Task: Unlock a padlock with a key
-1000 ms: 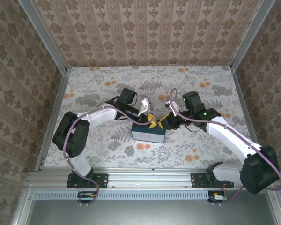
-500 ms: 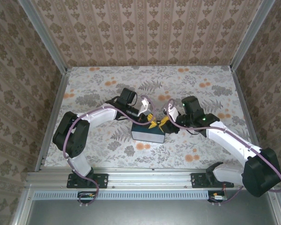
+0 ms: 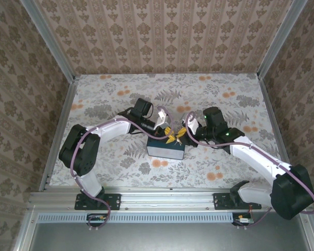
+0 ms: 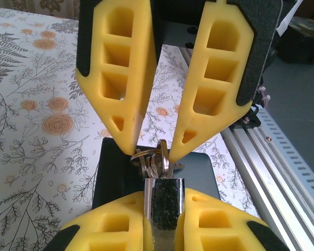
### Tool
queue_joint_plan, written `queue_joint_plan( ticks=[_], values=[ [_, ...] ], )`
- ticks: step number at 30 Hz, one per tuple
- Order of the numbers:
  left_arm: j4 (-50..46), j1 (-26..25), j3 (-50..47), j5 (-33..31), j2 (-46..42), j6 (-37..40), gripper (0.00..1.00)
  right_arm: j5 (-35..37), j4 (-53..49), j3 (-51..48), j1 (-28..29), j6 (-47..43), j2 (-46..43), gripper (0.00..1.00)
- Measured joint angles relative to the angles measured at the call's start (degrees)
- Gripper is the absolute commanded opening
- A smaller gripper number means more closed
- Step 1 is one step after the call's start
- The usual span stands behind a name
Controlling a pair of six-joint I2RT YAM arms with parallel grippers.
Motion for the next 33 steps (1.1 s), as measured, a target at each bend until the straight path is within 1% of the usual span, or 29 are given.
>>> queue_joint_plan(
  ticks=[3,4,7,11,13,17,20,24,27,30,33],
  values=[
    [-0.17,0.04,0.0,0.02,0.0,0.0,0.11,-0.37,0.02,0.0,0.0,0.15,0.0,0.21],
    [-0.17,0.04,0.0,0.02,0.0,0.0,0.11,-0.7,0.04,0.0,0.0,0.28,0.0,0.18],
    [-0.17,0.02,0.0,0.0,0.0,0.0,0.1,-1.75,0.07,0.0,0.0,1.77,0.0,0.18],
    [-0.17,0.02,0.0,-0.02,-0.02,0.0,0.1,-3.26,0.26,0.02,0.0,5.92,0.02,0.12],
    [-0.2,0.02,0.0,-0.11,-0.11,-0.11,0.09,-3.41,0.24,0.2,-0.02,8.2,0.15,0.12],
    [-0.33,0.04,-0.04,-0.5,-0.33,-0.28,0.09,-3.65,-1.2,1.49,-0.02,12.61,0.98,0.05],
    [-0.22,0.07,-0.66,-1.01,-0.98,-0.79,0.08,-3.74,-3.26,2.95,0.0,16.94,1.99,0.02],
    [0.81,0.13,-1.6,-1.97,-1.84,-1.64,0.08,-4.17,-4.42,4.07,0.0,23.28,3.23,0.02],
    [1.99,0.13,-2.38,-1.97,-2.23,-2.27,0.08,-4.15,-4.7,4.15,0.2,27.78,3.08,0.03],
    [3.02,0.09,-2.97,-1.81,-2.47,-2.99,0.07,-3.74,-4.52,3.85,0.39,32.63,2.47,0.0],
    [4.33,0.07,-3.5,-1.79,-2.6,-3.76,0.07,-3.37,-3.98,3.32,0.44,38.01,2.03,0.0]
  ],
)
